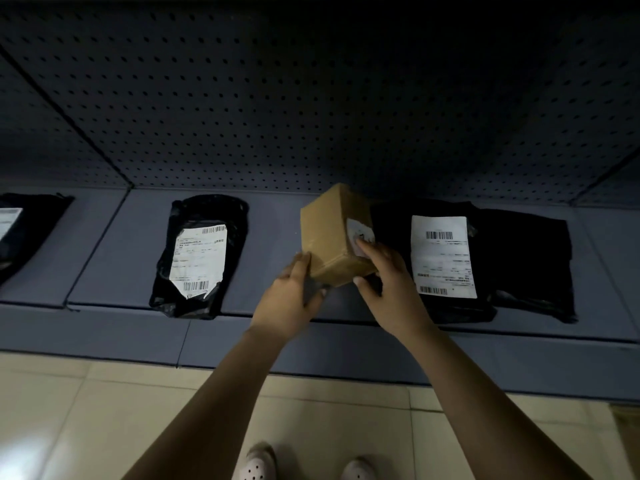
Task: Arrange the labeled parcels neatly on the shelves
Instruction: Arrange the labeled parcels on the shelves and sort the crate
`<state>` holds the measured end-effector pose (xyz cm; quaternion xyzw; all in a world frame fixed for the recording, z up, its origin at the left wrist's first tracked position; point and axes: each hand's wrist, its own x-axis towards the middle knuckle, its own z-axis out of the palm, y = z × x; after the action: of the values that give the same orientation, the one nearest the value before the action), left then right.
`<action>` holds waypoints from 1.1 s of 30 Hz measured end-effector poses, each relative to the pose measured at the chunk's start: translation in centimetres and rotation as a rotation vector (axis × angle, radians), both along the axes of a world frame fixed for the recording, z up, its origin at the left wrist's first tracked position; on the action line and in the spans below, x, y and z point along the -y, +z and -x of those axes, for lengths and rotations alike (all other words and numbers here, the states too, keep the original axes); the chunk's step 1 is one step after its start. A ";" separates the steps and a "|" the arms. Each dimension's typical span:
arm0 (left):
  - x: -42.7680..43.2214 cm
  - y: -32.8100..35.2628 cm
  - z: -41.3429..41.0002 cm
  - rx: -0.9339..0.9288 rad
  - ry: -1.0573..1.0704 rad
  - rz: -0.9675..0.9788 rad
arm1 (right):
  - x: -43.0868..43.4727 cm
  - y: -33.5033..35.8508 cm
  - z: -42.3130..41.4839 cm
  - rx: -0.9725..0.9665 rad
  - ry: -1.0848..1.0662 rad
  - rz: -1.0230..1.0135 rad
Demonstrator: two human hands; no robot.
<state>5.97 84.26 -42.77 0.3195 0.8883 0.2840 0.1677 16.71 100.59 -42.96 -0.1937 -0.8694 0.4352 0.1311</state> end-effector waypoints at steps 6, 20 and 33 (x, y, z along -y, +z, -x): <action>1.2 1.4 0.8 -0.124 -0.113 -0.191 | 2.0 0.6 2.4 -0.086 0.020 -0.111; 5.9 1.0 4.4 -0.098 0.048 -0.155 | 5.2 -1.4 4.9 0.149 -0.025 0.158; 8.0 -1.0 4.9 0.090 0.005 -0.115 | 7.4 0.4 4.9 0.056 0.023 0.002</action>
<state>1.06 76.30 -43.73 0.3132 0.8630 0.3490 0.1882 11.84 93.22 -42.53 -0.1959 -0.8746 0.4318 0.1014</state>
